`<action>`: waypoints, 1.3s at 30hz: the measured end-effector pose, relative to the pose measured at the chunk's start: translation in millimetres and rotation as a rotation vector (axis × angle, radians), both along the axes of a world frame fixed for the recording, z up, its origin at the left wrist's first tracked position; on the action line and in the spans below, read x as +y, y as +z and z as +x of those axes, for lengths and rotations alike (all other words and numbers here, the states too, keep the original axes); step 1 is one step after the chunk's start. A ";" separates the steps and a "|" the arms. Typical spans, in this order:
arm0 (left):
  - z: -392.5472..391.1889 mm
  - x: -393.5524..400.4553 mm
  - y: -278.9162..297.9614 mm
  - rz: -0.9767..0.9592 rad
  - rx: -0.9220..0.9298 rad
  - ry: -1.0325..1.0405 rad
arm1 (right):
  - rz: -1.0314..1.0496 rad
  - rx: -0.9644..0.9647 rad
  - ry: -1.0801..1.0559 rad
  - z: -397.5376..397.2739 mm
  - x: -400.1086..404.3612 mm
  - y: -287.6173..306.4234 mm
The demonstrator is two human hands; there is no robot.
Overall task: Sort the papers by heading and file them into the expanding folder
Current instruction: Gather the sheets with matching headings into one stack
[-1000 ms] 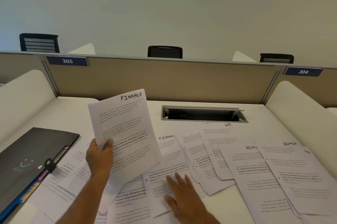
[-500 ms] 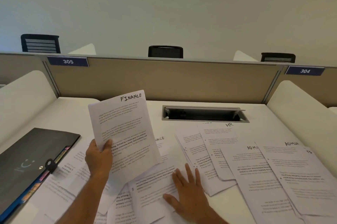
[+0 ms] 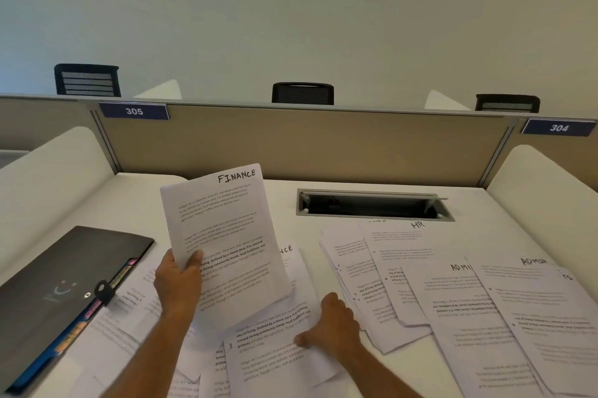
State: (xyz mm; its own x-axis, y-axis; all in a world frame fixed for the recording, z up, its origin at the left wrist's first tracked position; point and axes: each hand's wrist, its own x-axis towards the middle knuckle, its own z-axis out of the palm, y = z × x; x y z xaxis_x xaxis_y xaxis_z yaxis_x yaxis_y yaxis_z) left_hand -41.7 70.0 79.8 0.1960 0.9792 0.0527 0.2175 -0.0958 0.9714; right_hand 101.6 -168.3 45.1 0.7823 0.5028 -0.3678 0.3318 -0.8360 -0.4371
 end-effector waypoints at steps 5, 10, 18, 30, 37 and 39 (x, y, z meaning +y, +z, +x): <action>-1.1 -2.7 2.5 -0.020 -0.004 -0.028 | 0.056 0.101 -0.042 12.6 -3.9 2.9; 0.0 -5.9 3.0 -0.056 -0.034 -0.084 | 0.256 0.047 -0.135 28.7 -20.3 5.1; 10.3 -12.7 2.3 -0.086 -0.028 -0.138 | 0.649 -0.150 -0.457 74.4 -59.4 39.9; 30.3 -28.3 2.6 -0.157 0.014 -0.218 | 1.129 0.253 -0.465 98.3 -68.5 70.1; 53.7 -67.2 20.5 -0.440 -0.188 -0.357 | 0.963 0.368 -0.419 75.6 -46.8 50.3; 58.8 -77.9 24.8 -0.458 -0.185 -0.367 | 0.964 0.456 -0.408 70.7 -44.4 48.0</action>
State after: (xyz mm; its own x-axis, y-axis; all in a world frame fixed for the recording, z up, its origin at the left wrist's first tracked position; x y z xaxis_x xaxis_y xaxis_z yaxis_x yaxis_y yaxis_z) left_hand 17.1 -7.9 104.6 0.5527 0.7806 -0.2918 0.0736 0.3031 0.9501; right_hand 172.4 -212.6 93.2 0.8447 0.4686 -0.2586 -0.2422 -0.0961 -0.9654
